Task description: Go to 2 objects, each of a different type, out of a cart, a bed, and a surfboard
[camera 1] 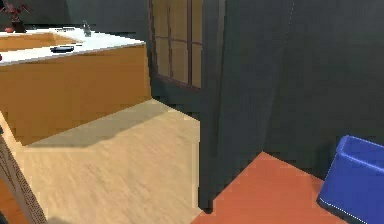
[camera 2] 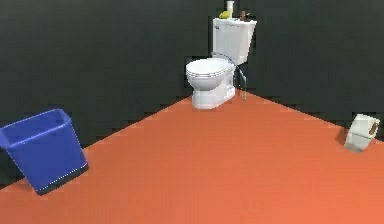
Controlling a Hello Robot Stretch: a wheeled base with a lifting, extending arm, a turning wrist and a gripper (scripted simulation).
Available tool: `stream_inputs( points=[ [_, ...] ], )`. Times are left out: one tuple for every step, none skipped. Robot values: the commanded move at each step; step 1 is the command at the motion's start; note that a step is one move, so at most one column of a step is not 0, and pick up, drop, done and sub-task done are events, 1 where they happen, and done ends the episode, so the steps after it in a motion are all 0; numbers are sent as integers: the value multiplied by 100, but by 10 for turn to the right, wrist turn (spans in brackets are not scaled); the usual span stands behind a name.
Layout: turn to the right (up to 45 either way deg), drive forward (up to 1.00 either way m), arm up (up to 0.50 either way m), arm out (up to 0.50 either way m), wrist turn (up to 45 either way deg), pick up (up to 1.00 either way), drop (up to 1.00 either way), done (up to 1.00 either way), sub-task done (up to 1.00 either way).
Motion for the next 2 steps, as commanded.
stream_inputs(
  points=[
    [-30, 0, 0, 0, 0, 0, 0, 0, 0],
    [0, 75, 0, 0, 0, 0, 0, 0, 0]
  ],
)
